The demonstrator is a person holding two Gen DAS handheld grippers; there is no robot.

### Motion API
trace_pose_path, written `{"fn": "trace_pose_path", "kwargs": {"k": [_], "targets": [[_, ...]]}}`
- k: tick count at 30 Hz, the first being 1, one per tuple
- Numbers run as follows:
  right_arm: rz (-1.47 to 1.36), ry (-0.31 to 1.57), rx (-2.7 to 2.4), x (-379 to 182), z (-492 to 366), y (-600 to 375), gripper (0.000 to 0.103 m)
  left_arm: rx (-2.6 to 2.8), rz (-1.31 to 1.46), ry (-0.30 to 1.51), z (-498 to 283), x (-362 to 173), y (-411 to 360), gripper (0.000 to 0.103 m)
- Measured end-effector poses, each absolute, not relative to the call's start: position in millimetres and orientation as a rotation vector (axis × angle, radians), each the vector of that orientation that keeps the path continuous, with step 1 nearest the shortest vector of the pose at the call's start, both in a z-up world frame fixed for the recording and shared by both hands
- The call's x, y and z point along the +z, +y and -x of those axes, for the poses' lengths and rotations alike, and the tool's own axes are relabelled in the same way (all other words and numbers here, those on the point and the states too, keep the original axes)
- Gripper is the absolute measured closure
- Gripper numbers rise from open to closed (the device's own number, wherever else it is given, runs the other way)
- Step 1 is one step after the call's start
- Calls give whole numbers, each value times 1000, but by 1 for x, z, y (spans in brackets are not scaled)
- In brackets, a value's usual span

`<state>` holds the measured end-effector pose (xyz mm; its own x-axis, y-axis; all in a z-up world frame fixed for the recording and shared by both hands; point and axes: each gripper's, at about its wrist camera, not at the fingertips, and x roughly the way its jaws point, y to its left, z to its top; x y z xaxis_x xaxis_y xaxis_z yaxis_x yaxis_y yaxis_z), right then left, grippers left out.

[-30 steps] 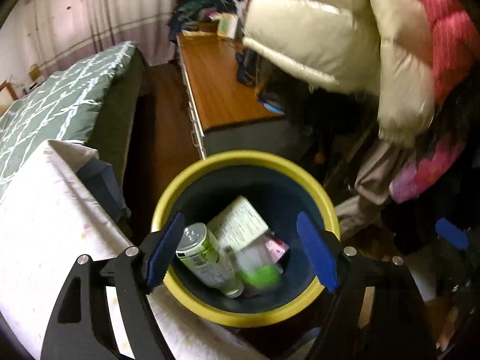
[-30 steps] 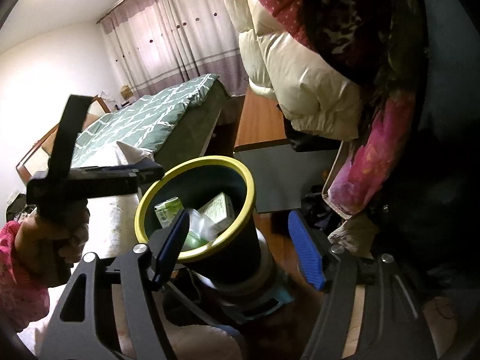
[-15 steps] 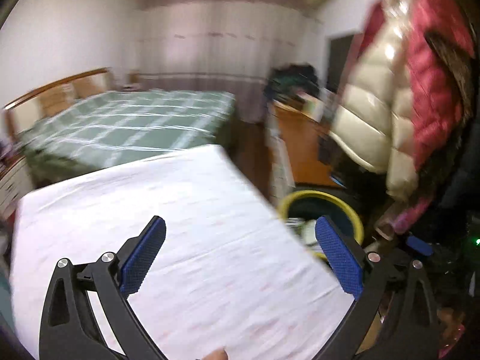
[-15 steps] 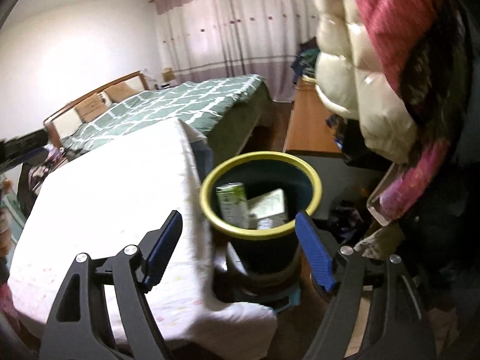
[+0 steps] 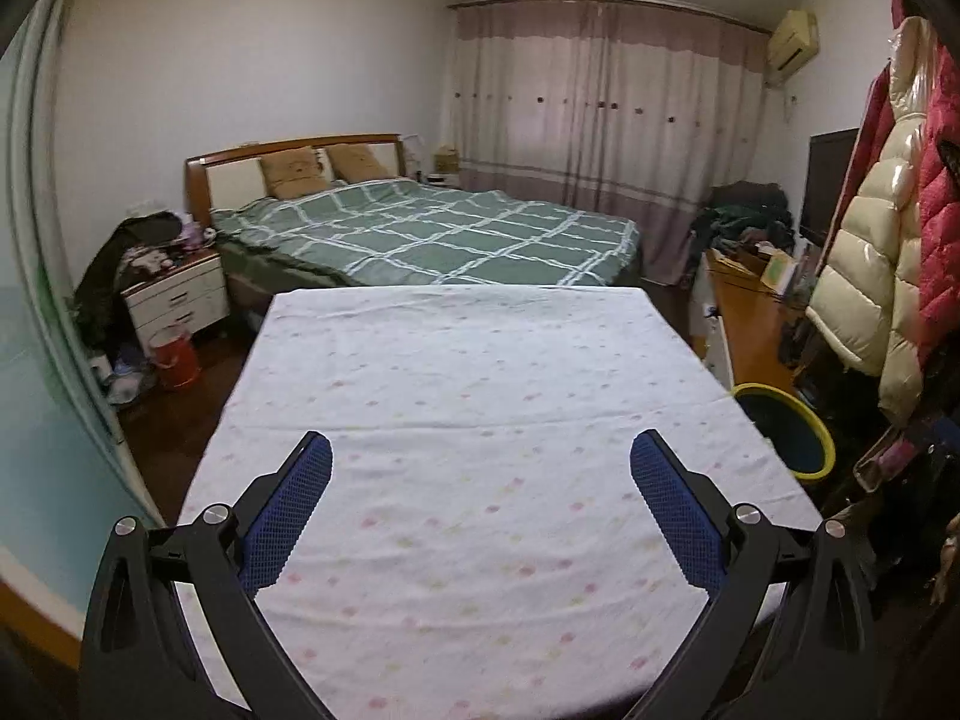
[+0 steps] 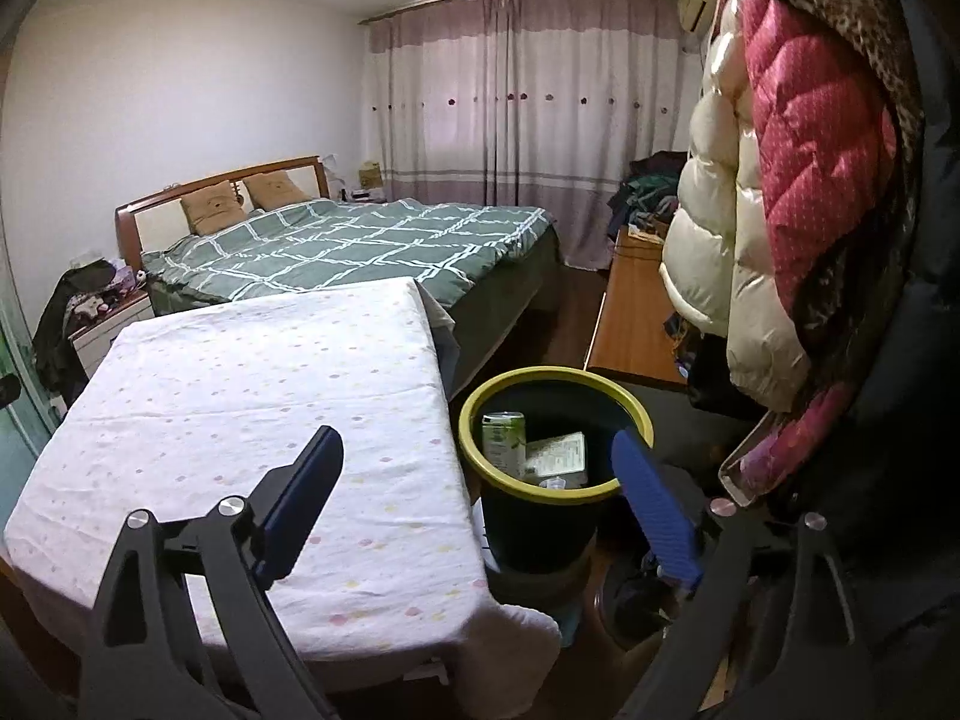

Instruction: Collect trash

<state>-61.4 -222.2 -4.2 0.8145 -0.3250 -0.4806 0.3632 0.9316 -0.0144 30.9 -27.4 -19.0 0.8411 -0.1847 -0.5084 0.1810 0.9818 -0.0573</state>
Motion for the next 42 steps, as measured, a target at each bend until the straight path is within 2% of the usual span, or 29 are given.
{"fn": "trace_pose_path", "kwargs": {"k": [13, 42], "targets": [[-71, 495, -362, -4, 64, -212, 15, -165, 32, 528, -15, -21, -6, 5], [-81, 507, -355, -12, 58, -210, 15, -181, 22, 539, -23, -14, -34, 5]]}}
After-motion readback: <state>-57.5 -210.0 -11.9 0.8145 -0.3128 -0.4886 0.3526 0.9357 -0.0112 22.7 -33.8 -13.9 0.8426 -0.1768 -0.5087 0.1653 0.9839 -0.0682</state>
